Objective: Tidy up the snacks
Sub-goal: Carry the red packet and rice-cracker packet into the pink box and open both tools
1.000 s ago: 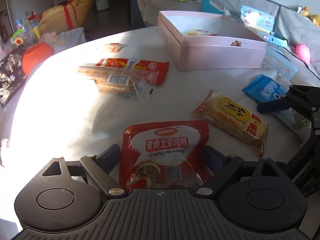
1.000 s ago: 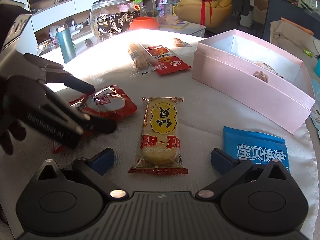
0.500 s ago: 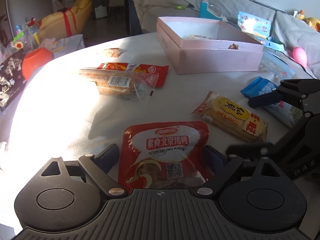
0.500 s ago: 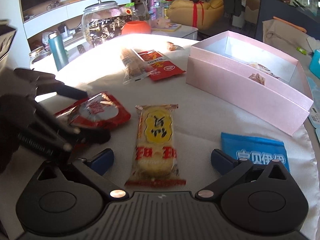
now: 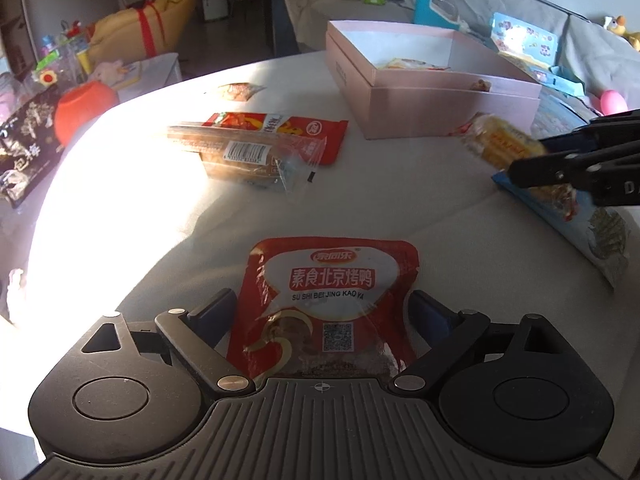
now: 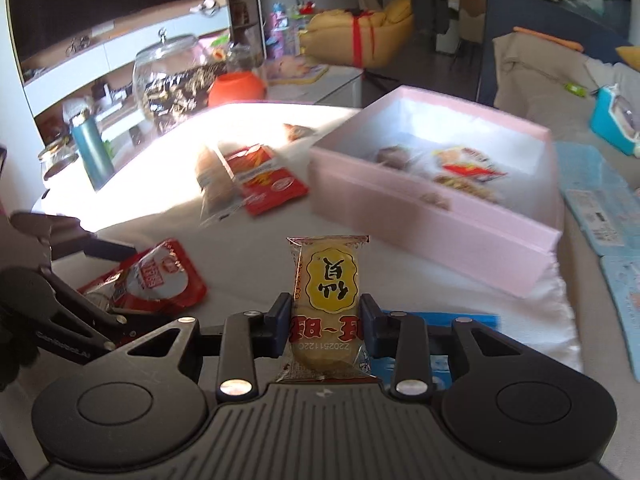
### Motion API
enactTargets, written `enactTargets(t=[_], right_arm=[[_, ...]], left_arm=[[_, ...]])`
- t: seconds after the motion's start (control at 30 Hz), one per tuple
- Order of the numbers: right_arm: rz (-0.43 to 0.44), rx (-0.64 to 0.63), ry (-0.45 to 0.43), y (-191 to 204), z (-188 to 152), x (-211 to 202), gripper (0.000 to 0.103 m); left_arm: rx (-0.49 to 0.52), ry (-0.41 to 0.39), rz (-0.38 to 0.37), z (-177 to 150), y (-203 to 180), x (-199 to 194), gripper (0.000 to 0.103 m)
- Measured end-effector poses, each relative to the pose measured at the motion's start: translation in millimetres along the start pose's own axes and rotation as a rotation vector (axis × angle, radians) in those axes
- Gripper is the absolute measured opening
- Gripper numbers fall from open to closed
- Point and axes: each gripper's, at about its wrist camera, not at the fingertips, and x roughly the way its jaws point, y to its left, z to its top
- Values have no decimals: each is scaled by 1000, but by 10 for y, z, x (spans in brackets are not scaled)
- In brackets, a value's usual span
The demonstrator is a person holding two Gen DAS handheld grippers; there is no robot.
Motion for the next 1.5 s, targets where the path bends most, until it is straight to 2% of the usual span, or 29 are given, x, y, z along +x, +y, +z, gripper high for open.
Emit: enactTargets(t=[0.17,0.47,0.7,1.13,1.3,1.5], right_arm=[[-40,15,-3,-125,15,-61,35],[-70,48,41,-255,-57,-13,35],[-87,39,32,-291,-113,-127,35],[-114,70,46,-425,-142,-146,35],[-114,66,-19,-424,-2,-329,35],[-161,56,-178,-556,549,-682,35]], left_arm=[[0,-8,4,11,-13,12,96],[52,-57,-20,17,-130,-127,77],[37,-85,-79,88,-203,-171,63],[37,-170,-107,256,-326,-261,61],[101,-257,-111,551,-492,-381,61],[194,-350,-98,1112,-655,-397,62]])
